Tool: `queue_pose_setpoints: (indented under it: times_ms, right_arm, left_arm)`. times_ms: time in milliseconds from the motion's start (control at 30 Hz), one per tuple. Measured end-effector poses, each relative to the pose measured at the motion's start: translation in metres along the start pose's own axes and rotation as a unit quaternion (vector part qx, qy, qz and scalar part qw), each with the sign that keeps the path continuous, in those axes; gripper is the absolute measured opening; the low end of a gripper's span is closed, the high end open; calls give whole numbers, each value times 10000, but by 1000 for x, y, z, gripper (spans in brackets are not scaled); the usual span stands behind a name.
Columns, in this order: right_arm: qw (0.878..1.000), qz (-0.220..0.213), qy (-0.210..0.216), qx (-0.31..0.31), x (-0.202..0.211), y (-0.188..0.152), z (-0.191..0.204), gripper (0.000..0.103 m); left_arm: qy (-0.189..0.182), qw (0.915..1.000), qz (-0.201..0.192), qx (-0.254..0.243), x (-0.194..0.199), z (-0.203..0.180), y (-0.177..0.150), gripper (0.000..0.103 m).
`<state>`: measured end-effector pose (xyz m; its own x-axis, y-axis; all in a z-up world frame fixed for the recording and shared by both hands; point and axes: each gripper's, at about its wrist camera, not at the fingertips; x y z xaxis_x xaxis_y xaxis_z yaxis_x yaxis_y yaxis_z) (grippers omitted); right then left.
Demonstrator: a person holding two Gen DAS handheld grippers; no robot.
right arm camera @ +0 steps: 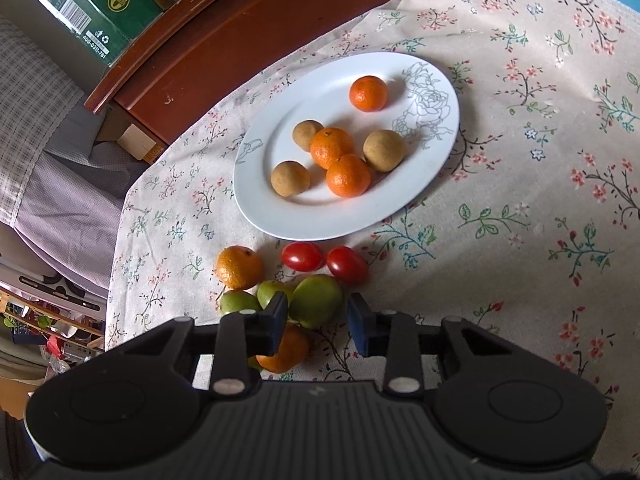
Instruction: Organize fruits
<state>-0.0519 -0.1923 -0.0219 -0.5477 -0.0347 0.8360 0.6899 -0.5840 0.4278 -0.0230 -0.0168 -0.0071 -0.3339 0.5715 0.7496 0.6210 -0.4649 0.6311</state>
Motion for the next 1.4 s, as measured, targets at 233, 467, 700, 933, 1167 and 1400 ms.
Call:
queue_pose_setpoints:
  times_ms: [233,467,700,933,1167,1400]
  right_arm:
    - [10000,-15,11,15,1,0,-2,29]
    - [10000,5,-7,44,6,-2,-8,29]
    - [10000,22,19,-5,10,-3,-12,29]
    - [10000,13,20,-40,15,-2,-14,29]
    - [9998,-38,170,-99,23,-1,-17,28]
    - [9996,-70,255,-11,29,-2,-13,28]
  left_arm:
    - [-33,10000,58,-34,-8,0,-2,49]
    - [-18,9998,16,-180,-13,-4,-2,41]
    - [-107,9998,-33,-155,-13,-5,-1,30]
    - [-187,9997,-71,153,-1,-1,0,30]
    - [-229,9989,-318,243,19,-2,6,30]
    - [-161,9974,-531,451,28,3,11,30]
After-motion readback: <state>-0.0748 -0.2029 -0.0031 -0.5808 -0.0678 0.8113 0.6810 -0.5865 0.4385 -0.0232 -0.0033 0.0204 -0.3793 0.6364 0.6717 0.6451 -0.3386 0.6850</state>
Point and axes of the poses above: each gripper's, at about its wrist camera, not at the fingertips, and x roughly against the way its jaws point, z to its left, y to its top, and after that the axes turned 12 degrees about -y, right-handed
